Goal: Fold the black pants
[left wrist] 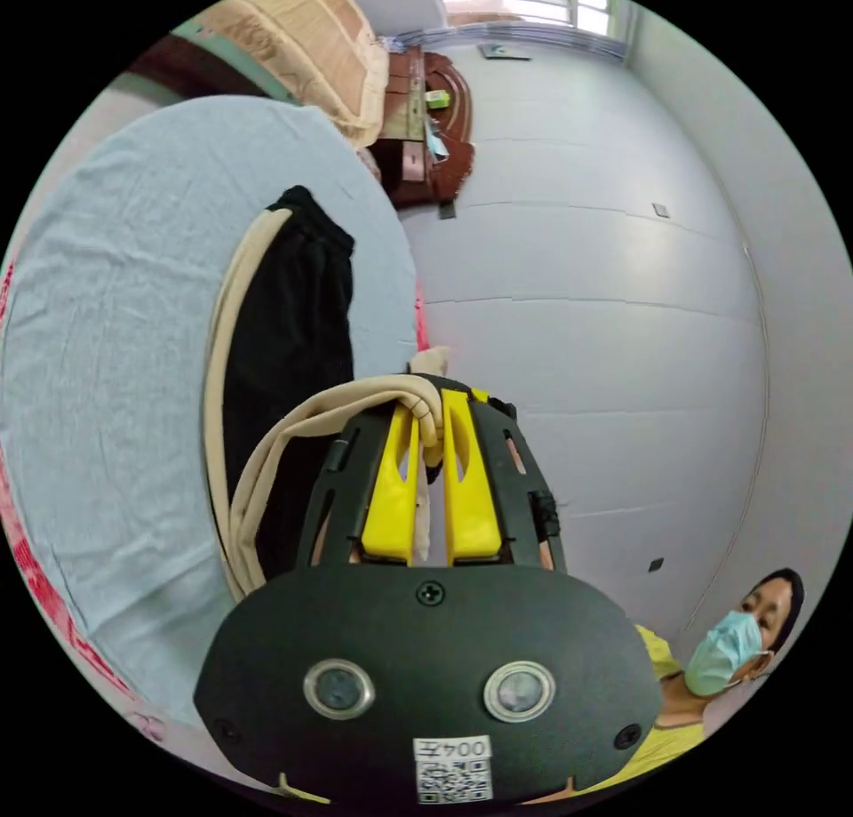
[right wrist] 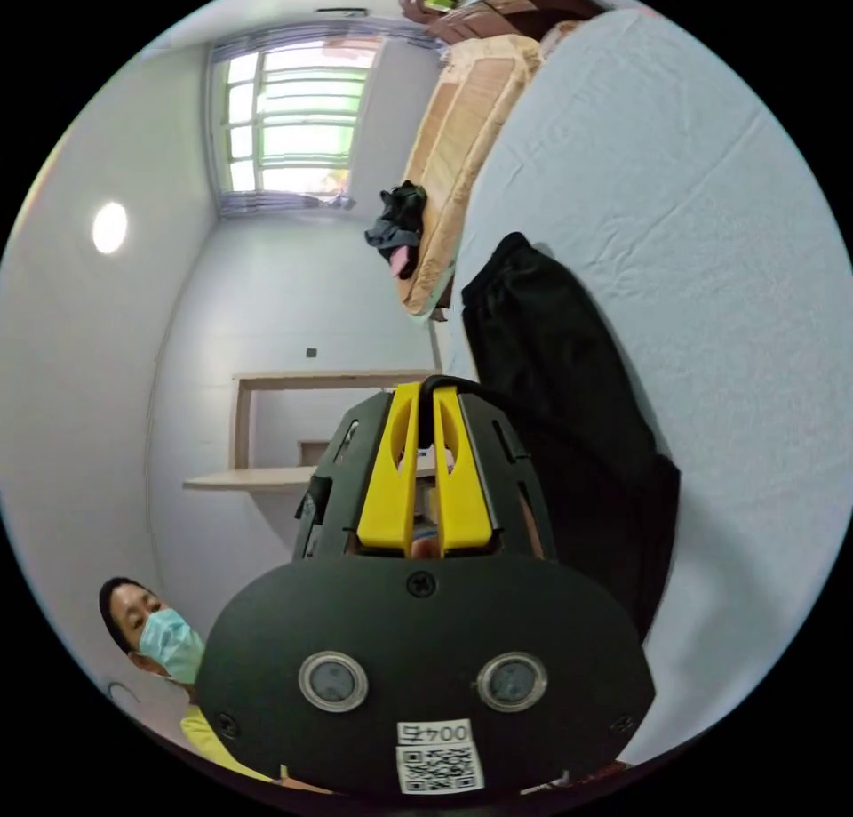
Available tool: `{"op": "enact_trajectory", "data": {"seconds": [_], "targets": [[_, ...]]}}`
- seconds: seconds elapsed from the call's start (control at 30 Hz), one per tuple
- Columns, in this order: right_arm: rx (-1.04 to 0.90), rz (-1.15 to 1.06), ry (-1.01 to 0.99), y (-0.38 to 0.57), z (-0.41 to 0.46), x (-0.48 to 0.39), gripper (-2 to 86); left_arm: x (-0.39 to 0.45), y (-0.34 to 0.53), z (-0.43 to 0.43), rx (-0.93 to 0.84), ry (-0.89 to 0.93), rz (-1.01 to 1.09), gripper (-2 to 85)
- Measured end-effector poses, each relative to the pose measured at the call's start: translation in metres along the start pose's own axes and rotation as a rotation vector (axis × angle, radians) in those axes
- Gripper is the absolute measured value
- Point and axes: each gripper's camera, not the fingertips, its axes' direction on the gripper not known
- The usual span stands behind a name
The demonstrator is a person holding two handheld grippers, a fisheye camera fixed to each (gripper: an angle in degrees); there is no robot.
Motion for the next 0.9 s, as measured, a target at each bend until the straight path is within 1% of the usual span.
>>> {"op": "enact_trajectory", "data": {"seconds": [0.07, 0.17, 0.23, 0.3, 0.37, 0.43, 0.5, 0.53, 0.6, 0.63, 0.67, 0.7, 0.73, 0.77, 0.8, 0.83, 0.87, 0.9], "targets": [[0.022, 0.081, 0.001, -0.039, 0.035, 0.043, 4.2, -0.031, -0.029, 0.012, -0.006, -0.013, -0.055, 6.1], [0.071, 0.168, -0.007, -0.066, 0.071, 0.087, 4.7, -0.071, -0.066, 0.028, -0.003, -0.018, -0.112, 7.4], [0.107, 0.205, 0.01, -0.075, 0.085, 0.1, 5.1, -0.092, -0.079, 0.033, 0.017, 0.008, -0.161, 8.4], [0.179, 0.196, 0.03, -0.079, 0.088, 0.103, 6.0, -0.11, -0.09, 0.036, 0.059, 0.074, -0.212, 9.6], [0.292, 0.161, -0.042, -0.078, 0.079, 0.102, 5.7, -0.115, -0.097, 0.034, 0.096, 0.099, -0.214, 9.7], [0.344, 0.122, -0.093, -0.071, 0.071, 0.096, 4.4, -0.112, -0.101, 0.028, 0.14, 0.115, -0.193, 9.8], [0.332, 0.064, -0.084, -0.057, 0.067, 0.084, 2.3, -0.101, -0.097, 0.018, 0.189, 0.125, -0.14, 9.4], [0.295, 0.012, -0.047, -0.043, 0.067, 0.075, 0.9, -0.097, -0.093, 0.015, 0.195, 0.123, -0.119, 9.3], [0.199, -0.075, 0.068, -0.01, 0.071, 0.061, 0.0, -0.077, -0.067, 0.005, 0.183, 0.078, 0.006, 8.5], [0.118, -0.125, 0.177, 0.018, 0.079, 0.055, -0.3, -0.071, -0.056, 0.004, 0.173, 0.049, 0.044, 8.4], [0.04, -0.153, 0.309, 0.053, 0.088, 0.054, -0.4, -0.059, -0.029, 0.001, 0.149, -0.012, 0.12, 8.1], [-0.003, -0.163, 0.376, 0.071, 0.094, 0.056, -0.5, -0.05, 0.004, 0.0, 0.117, -0.069, 0.184, 7.7], [-0.083, -0.167, 0.496, 0.111, 0.105, 0.063, -0.6, -0.046, 0.023, 0.0, 0.105, -0.098, 0.213, 7.6], [-0.152, -0.155, 0.583, 0.154, 0.116, 0.076, -0.6, -0.04, 0.064, 0.0, 0.089, -0.16, 0.265, 7.3], [-0.181, -0.148, 0.617, 0.175, 0.121, 0.083, -0.6, -0.037, 0.11, 0.002, 0.077, -0.238, 0.306, 7.1], [-0.226, -0.133, 0.674, 0.217, 0.13, 0.097, -0.7, -0.036, 0.133, 0.004, 0.075, -0.283, 0.32, 7.1], [-0.262, -0.104, 0.714, 0.256, 0.137, 0.112, -0.7, -0.036, 0.18, 0.011, 0.07, -0.377, 0.347, 7.2], [-0.282, -0.09, 0.726, 0.273, 0.142, 0.12, -0.7, -0.039, 0.221, 0.022, 0.055, -0.46, 0.368, 7.4]]}}
